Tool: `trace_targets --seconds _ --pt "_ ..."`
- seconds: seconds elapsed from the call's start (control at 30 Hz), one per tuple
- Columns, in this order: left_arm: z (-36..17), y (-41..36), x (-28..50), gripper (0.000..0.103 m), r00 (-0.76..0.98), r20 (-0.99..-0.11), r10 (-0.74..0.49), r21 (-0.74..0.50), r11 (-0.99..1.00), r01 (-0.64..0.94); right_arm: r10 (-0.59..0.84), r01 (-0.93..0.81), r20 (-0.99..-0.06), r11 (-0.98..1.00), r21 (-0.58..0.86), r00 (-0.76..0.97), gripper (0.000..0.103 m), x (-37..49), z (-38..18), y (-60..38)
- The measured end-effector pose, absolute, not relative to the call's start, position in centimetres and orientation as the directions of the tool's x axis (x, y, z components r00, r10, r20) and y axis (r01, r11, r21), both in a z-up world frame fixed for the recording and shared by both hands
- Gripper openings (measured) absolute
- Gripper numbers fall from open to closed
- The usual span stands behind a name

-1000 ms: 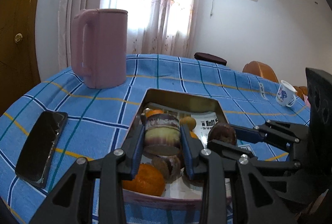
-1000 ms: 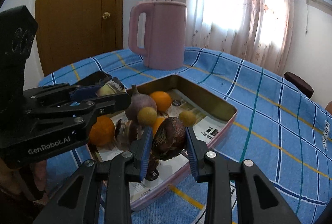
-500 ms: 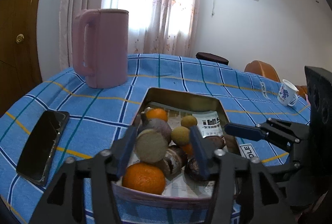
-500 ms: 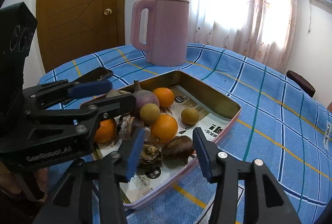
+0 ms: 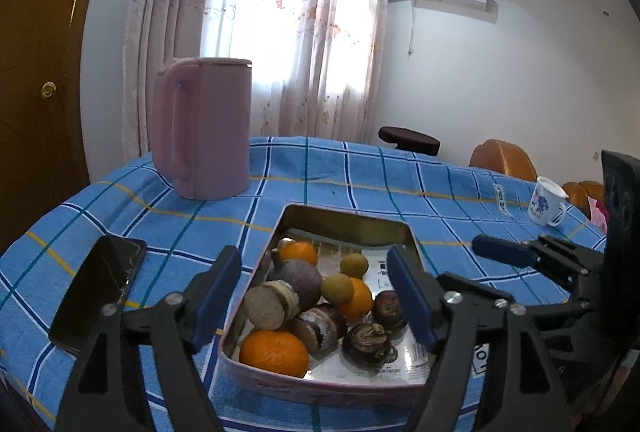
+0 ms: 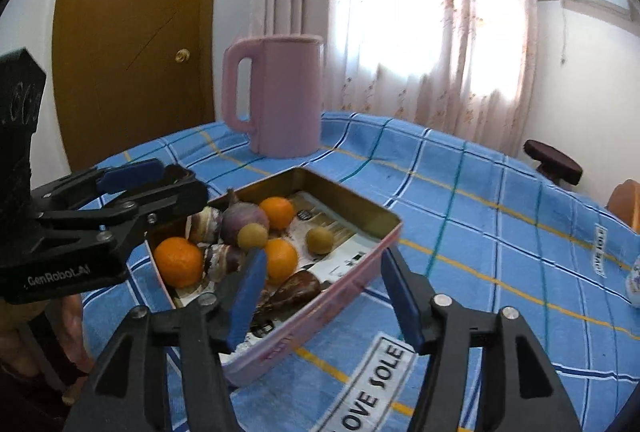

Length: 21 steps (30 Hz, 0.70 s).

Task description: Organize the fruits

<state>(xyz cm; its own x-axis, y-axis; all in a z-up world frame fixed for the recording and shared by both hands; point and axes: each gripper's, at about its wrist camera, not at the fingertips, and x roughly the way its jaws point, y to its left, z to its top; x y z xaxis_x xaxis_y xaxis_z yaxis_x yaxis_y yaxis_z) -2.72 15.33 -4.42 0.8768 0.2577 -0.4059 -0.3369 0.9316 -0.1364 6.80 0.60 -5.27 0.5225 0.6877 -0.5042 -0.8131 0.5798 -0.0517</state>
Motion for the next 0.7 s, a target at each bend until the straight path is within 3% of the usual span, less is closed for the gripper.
trace_targets --seconds 0.2,0.47,0.7 --pt "-3.7 14.5 -3.2 0.092 0.886 -0.379 0.267 -0.129 0.933 -0.336 0.677 -0.781 -0.474 0.623 -0.040 0.563 0.063 7.0 -4.3 -1.3" --pt "-3.4 13.6 -3.1 0.096 0.892 -0.370 0.261 -0.118 0.939 -0.324 0.674 -0.755 -0.426 0.655 -0.031 0.603 0.064 6.4 -3.2 -3.5" --pt "-3.0 12.9 -3.3 0.099 0.896 -0.363 0.258 -0.116 0.941 -0.318 0.669 -0.736 -0.388 0.676 -0.035 0.634 0.071 5.9 -2.5 -4.5"
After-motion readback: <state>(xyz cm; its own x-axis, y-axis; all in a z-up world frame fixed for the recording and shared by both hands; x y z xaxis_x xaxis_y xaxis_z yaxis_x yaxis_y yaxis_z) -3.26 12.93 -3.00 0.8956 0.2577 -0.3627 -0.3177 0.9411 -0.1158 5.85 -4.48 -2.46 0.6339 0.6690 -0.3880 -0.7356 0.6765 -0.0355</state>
